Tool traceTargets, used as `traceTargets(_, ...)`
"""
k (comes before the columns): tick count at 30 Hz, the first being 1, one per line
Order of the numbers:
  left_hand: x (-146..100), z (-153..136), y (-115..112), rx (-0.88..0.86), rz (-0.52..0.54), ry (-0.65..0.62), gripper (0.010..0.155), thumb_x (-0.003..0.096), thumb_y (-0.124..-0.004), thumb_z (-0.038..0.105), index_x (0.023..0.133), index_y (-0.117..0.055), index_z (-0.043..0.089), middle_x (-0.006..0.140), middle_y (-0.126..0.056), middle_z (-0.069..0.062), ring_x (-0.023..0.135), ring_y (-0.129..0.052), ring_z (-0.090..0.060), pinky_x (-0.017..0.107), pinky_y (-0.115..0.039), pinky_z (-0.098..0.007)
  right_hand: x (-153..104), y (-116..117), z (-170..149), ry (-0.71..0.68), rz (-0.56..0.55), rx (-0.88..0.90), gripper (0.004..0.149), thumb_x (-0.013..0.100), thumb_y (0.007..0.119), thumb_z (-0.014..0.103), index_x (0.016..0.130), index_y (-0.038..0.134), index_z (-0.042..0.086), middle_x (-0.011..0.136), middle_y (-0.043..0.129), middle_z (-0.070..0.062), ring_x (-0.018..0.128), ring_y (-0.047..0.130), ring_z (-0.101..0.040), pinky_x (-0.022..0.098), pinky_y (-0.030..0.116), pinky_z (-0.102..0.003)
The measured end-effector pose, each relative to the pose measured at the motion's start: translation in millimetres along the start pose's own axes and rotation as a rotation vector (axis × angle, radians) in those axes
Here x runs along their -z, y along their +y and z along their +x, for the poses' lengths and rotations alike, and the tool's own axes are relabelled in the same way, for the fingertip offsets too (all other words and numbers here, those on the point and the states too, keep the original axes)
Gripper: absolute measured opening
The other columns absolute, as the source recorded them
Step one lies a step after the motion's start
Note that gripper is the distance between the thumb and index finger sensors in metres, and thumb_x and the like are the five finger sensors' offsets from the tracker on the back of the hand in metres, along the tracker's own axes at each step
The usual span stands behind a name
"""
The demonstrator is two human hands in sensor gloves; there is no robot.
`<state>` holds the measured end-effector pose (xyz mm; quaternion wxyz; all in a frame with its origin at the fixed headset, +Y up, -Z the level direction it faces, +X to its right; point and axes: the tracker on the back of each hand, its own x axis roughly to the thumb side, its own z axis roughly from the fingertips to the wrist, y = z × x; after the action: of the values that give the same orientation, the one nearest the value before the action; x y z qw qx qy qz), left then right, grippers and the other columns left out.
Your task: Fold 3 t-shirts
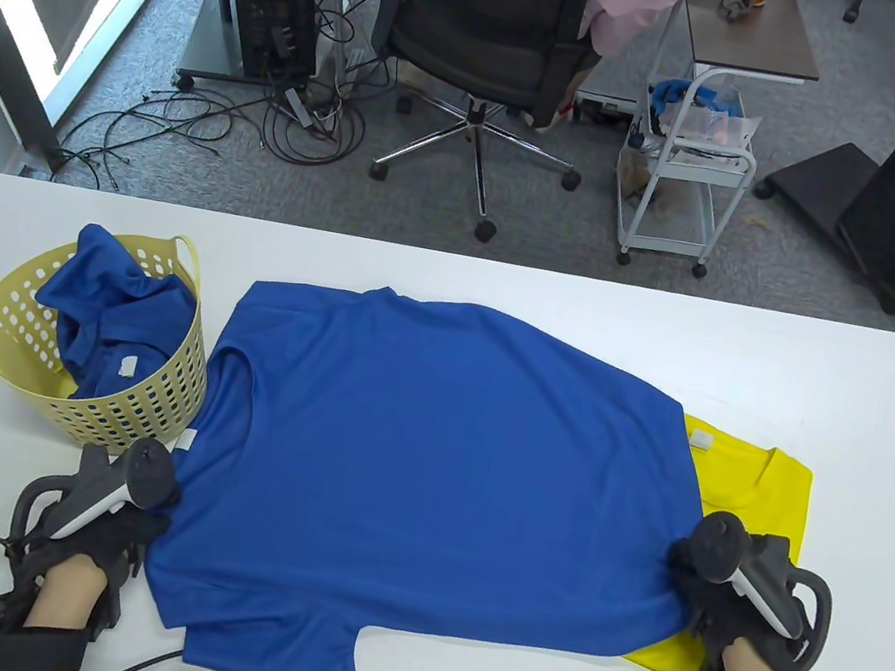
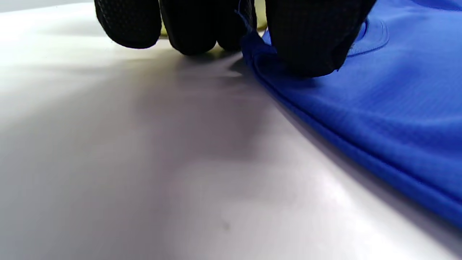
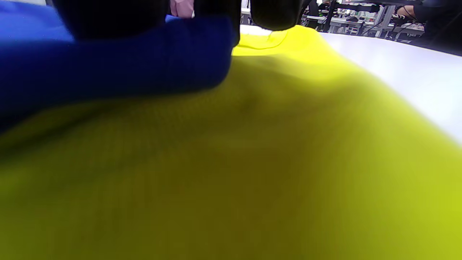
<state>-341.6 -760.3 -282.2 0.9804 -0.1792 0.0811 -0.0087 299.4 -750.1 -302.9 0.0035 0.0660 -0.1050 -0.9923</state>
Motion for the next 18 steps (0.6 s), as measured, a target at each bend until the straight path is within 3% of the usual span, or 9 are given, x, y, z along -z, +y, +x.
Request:
traceTargets(2, -1, -1, 2, 0.01, 0.012, -0.004, 0.048, 0.0417, -0.081, 0.042, 0.088, -0.072, 0.044, 0.106, -0.065, 0.001, 0.095, -0.068, -0.026, 0.067, -0.068, -0.048, -2, -4, -2, -0.003, -0.044, 0.02, 0.043, 0.038, 0.085, 0.035, 0.081, 0.081, 0.035, 0.102, 0.065, -0.007, 0.096, 0.053, -0.044, 0.071, 0.038, -0.066)
traceTargets(6, 1, -6, -1, 0.028, -0.043, 0.014, 0.053, 0.0401, -0.084, 0.044, 0.091, -0.068, 0.047, 0.107, -0.062, 0.001, 0.096, -0.066, -0.027, 0.068, -0.067, -0.049, 2, 4, -7, 0.005, 0.048, 0.027, 0.045, 0.037, 0.085, 0.037, 0.082, 0.077, 0.037, 0.103, 0.063, -0.007, 0.097, 0.052, -0.046, 0.072, 0.036, -0.067)
traceTargets(9, 1, -9, -1, -0.006, -0.066, 0.035, 0.055, 0.04, -0.084, 0.044, 0.091, -0.066, 0.049, 0.108, -0.06, 0.001, 0.097, -0.064, -0.027, 0.068, -0.066, -0.049, 3, 5, -10, 0.007, 0.037, 0.073, 0.044, 0.036, 0.086, 0.036, 0.079, 0.079, 0.038, 0.102, 0.065, -0.008, 0.097, 0.053, -0.046, 0.072, 0.037, -0.067)
traceTargets(14, 4, -14, -2, -0.031, -0.047, 0.06, 0.052, 0.0394, -0.084, 0.045, 0.088, -0.068, 0.051, 0.107, -0.061, 0.002, 0.096, -0.064, -0.025, 0.068, -0.067, -0.048, 1, 9, 0, -0.005, -0.091, 0.0, 0.037, 0.034, 0.088, 0.034, 0.07, 0.082, 0.039, 0.096, 0.074, -0.004, 0.095, 0.061, -0.041, 0.072, 0.041, -0.066)
traceTargets(18, 5, -22, -3, -0.077, -0.023, 0.079, 0.047, 0.0391, -0.084, 0.045, 0.084, -0.072, 0.051, 0.105, -0.063, 0.004, 0.094, -0.065, -0.022, 0.066, -0.068, -0.048, 1, 13, 3, -0.024, -0.108, -0.044, 0.035, 0.036, 0.083, 0.034, 0.07, 0.078, 0.041, 0.094, 0.075, -0.003, 0.095, 0.062, -0.04, 0.073, 0.042, -0.067)
